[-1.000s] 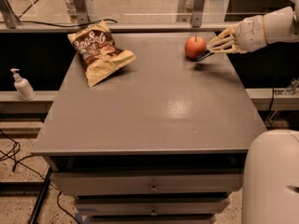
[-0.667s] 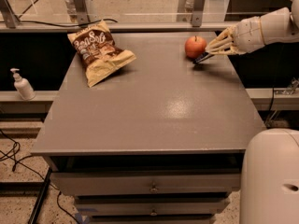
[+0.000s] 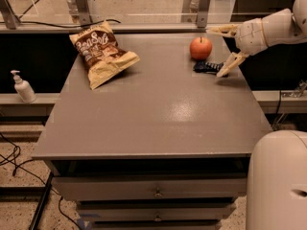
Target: Move rxbar blueberry near apple
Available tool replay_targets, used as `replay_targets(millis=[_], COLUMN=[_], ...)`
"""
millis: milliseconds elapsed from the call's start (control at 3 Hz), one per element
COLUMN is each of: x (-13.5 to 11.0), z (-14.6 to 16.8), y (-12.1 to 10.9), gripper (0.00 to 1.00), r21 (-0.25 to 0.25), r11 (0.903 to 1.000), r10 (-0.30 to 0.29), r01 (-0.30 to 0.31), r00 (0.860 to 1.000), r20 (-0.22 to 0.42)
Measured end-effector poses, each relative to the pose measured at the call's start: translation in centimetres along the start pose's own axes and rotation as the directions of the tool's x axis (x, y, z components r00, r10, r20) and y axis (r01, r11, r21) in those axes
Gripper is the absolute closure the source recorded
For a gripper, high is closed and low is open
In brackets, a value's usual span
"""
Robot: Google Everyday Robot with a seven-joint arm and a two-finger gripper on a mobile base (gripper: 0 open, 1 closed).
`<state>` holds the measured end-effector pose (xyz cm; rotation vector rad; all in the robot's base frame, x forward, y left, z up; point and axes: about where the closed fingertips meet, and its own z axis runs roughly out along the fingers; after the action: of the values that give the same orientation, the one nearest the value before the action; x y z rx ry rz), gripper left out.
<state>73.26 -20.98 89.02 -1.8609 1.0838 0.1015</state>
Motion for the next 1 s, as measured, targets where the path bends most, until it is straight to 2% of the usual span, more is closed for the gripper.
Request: replay_targets(millis=[333, 667, 1000], x=[-0.2, -1.2, -5.1], z=[-1.1, -5.5, -13.0], y=[-0.3, -1.3, -2.7], gripper=[0.0, 0.0, 0.0], r21=[0.022, 0.115, 0.288], r11=[0.9992, 0.9889, 0.9502], r10=[0.035, 0.112, 0.192], r01=[-0.034, -0.095, -0.12], r00=[0.998, 0.982, 0.952], r20=[-0.048, -0.15, -0.237])
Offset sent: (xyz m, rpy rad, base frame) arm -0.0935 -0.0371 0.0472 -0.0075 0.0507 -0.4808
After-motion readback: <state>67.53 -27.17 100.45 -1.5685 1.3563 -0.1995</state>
